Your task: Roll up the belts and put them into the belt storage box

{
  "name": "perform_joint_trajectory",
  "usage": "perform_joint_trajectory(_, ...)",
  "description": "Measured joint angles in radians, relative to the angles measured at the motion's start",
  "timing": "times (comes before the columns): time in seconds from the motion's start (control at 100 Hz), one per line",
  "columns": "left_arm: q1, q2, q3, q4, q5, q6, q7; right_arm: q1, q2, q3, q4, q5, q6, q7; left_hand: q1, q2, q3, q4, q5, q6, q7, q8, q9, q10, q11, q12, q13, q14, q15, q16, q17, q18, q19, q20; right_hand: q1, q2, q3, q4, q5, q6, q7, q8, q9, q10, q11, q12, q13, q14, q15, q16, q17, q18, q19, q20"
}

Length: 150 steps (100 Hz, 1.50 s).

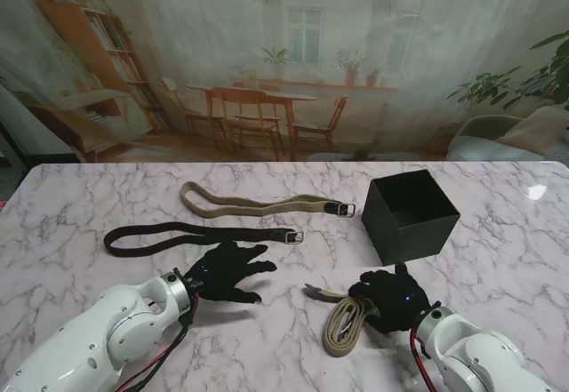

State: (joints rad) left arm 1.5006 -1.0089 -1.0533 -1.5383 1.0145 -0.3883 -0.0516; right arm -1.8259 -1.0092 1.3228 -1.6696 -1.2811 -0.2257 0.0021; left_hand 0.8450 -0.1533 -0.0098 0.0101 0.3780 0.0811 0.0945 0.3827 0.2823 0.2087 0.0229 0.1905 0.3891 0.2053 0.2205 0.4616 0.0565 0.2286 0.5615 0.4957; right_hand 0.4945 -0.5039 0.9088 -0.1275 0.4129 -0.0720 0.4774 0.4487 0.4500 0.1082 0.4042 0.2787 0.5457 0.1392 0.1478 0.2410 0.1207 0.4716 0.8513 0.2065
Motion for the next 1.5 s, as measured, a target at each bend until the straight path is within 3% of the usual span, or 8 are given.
perform_joint_trajectory(0.27,-0.142,-0.005,0.192,0.083,-0.111,0.043,-0.011,0.012,0.000,-0.022,-0.001,0.019,-0.005,0.014,0.000,-0.057,0.000,0.000,-0.154,0.002,-0.089,-0.100,-0.082,0.038,-0.036,-0.093,0.000,0.012,0.000,0.000,0.013,-0.017,0.063,0.000,0.000,0.000,0.000,0.000,0.001,0.000,0.000,0.000,0.000,0.000,-0.001,0.000,0.000,0.000,0.000,0.000,0.000,0.000,-0.002,0.009)
perform_joint_trajectory(0.42,-0.202,-0.021,0.260,0.121,-0.143,0.064,-0.009,0.018,0.000,-0.030,-0.001,0.027,-0.013,0.019,0.042,-0.055,0.015,0.000,-0.156,0.004,-0.089,-0.110,-0.075,0.049,-0.034,-0.094,0.025,0.013,0.027,0.000,0.037,-0.017,0.115,0.001,0.000,0.000,-0.001,0.001,0.001,0.000,0.000,0.000,0.000,0.000,-0.001,0.000,0.000,0.000,0.000,0.000,0.000,0.000,-0.002,0.009)
perform_joint_trajectory(0.58,-0.258,-0.034,0.345,0.167,-0.207,0.083,0.000,0.023,0.000,-0.039,-0.001,0.039,-0.019,0.025,0.086,-0.052,0.030,0.000,-0.154,0.067,-0.036,-0.077,-0.003,0.048,0.028,-0.011,0.057,0.015,0.059,0.023,0.065,-0.036,0.173,0.001,0.000,0.000,-0.001,0.001,0.002,0.000,0.000,0.000,0.000,0.000,-0.002,0.000,0.000,0.000,0.000,0.000,-0.001,-0.001,-0.002,0.009)
perform_joint_trajectory(0.72,-0.290,-0.053,0.391,0.215,-0.253,0.087,0.021,0.028,0.000,-0.048,0.000,0.044,-0.021,0.027,0.108,-0.061,0.043,0.000,-0.151,0.110,0.006,-0.020,0.059,0.013,0.180,0.103,0.091,0.002,0.106,0.080,0.099,-0.049,0.248,0.005,0.000,0.001,-0.011,0.001,0.002,0.000,0.000,0.000,0.000,0.001,-0.002,0.000,0.000,0.000,0.000,0.000,-0.001,-0.001,-0.002,0.009)
perform_joint_trajectory(1.0,-0.349,-0.080,0.473,0.257,-0.285,0.108,0.072,0.031,-0.001,-0.052,0.001,0.048,-0.026,0.029,0.237,-0.075,0.132,-0.001,0.024,0.125,0.200,0.093,0.306,-0.035,0.401,0.303,0.208,-0.053,0.202,0.220,0.239,-0.062,0.425,0.055,0.000,0.011,-0.013,0.001,0.003,0.004,0.000,0.000,0.000,0.001,-0.002,0.000,0.000,0.000,0.000,0.000,-0.001,-0.001,-0.002,0.009)
perform_joint_trajectory(1.07,-0.359,-0.090,0.481,0.267,-0.289,0.114,0.082,0.031,-0.001,-0.052,0.001,0.049,-0.026,0.028,0.305,-0.116,0.159,-0.001,0.073,0.115,0.337,0.184,0.451,-0.067,0.371,0.522,0.317,-0.080,0.315,0.302,0.301,-0.064,0.476,0.069,0.000,0.011,-0.013,0.001,0.003,0.009,0.000,0.000,0.000,0.001,-0.002,0.000,0.000,0.000,0.000,0.000,-0.002,-0.001,-0.002,0.009)
perform_joint_trajectory(1.21,-0.356,-0.100,0.482,0.278,-0.301,0.125,0.087,0.031,-0.001,-0.052,0.001,0.049,-0.025,0.026,0.363,-0.126,0.152,0.000,0.133,0.062,0.545,0.257,0.597,-0.094,0.264,0.721,0.436,-0.090,0.476,0.385,0.361,-0.064,0.538,0.100,0.000,0.011,-0.013,0.001,0.003,0.010,0.000,0.000,0.000,0.001,-0.002,0.000,0.000,0.000,0.000,0.000,-0.002,-0.001,-0.002,0.009)
perform_joint_trajectory(1.5,-0.270,-0.078,0.378,0.197,-0.224,0.139,0.023,0.028,-0.002,-0.048,0.000,0.047,-0.023,0.016,0.363,-0.138,0.153,0.000,0.199,0.013,0.668,0.279,0.646,-0.105,0.286,0.758,0.488,-0.072,0.497,0.399,0.382,-0.063,0.567,0.123,-0.031,0.013,-0.025,0.010,-0.001,0.059,-0.074,-0.047,0.000,0.002,-0.002,0.000,0.000,0.000,0.000,0.000,-0.002,-0.001,-0.004,0.010)
